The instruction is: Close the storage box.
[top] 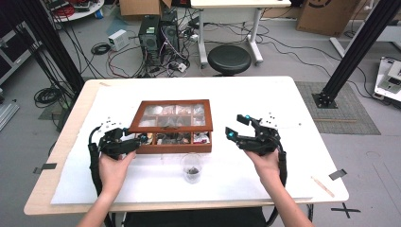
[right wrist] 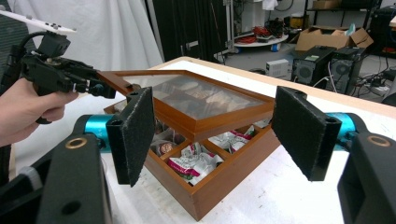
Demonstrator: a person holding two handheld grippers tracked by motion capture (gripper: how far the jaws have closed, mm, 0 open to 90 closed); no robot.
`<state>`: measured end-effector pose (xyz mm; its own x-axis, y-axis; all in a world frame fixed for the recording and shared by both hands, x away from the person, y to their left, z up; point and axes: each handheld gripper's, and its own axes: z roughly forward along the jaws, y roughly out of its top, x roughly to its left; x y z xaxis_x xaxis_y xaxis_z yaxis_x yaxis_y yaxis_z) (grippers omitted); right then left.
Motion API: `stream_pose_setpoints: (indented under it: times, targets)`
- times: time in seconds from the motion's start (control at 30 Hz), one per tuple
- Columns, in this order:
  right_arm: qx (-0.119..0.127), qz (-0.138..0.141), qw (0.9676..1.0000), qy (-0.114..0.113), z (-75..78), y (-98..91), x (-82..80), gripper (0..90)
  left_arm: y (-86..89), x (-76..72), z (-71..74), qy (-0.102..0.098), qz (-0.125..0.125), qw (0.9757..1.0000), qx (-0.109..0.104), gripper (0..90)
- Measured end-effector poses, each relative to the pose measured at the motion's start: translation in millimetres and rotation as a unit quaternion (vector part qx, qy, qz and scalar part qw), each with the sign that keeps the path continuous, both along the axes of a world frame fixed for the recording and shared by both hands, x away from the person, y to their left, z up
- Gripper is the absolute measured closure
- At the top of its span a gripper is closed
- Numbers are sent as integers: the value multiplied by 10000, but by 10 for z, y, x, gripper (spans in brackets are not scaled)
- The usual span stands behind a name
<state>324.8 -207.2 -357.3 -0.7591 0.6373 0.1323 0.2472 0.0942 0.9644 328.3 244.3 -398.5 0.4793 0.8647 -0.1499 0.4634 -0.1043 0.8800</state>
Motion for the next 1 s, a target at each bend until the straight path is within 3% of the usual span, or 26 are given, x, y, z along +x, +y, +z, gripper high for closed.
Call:
stream_pose_setpoints:
  times: [0.67,1.0]
  targets:
    - [2,-24,10000,16,-8,-11,3,310,3,-143,-128,40,-6,9990,442,389]
    - [7,-50,10000,39,-15,-33,16,310,-1,-168,-169,187,-21,9981,582,390]
